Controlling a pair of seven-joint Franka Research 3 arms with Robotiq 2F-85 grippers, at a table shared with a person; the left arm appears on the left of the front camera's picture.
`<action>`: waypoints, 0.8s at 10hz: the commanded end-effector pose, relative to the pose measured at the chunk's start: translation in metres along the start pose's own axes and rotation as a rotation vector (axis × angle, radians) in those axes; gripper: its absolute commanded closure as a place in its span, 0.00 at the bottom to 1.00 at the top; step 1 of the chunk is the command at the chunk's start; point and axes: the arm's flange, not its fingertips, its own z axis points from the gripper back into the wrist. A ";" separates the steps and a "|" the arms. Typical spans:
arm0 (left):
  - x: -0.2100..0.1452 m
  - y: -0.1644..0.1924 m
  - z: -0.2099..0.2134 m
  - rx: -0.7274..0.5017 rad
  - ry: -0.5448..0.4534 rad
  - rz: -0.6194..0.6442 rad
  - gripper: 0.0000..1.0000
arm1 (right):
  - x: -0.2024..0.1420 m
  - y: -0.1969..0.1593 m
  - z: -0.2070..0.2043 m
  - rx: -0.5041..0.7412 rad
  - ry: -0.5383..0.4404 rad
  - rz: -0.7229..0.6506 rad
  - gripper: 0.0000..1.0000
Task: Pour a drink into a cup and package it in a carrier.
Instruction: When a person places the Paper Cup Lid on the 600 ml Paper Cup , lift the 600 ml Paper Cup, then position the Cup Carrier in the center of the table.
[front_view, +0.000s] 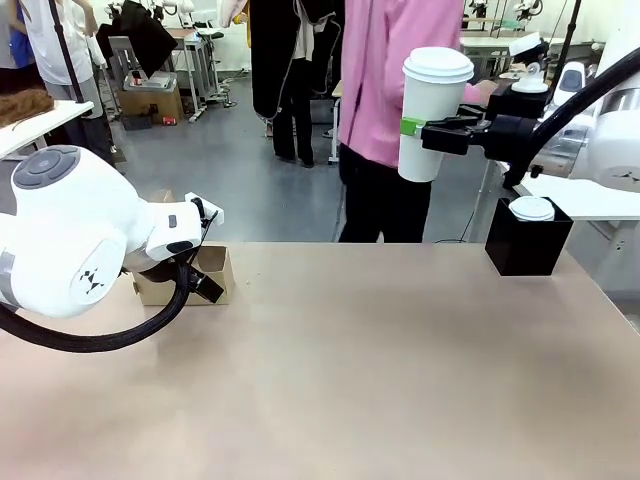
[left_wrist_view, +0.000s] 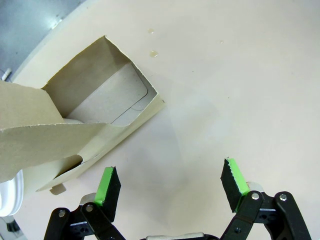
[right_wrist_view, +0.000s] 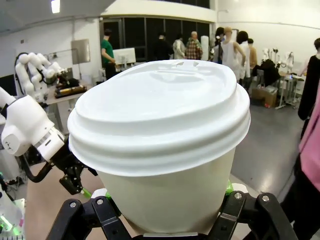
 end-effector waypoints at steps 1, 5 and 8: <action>-0.001 0.001 0.000 -0.002 -0.001 0.002 0.00 | 0.002 0.003 -0.004 -0.020 0.008 0.002 0.20; -0.001 0.001 0.000 -0.002 -0.001 0.002 0.00 | 0.002 0.003 -0.004 -0.020 0.008 0.002 0.20; -0.001 0.001 0.000 -0.002 -0.001 0.002 0.00 | 0.002 0.003 -0.004 -0.020 0.008 0.002 0.20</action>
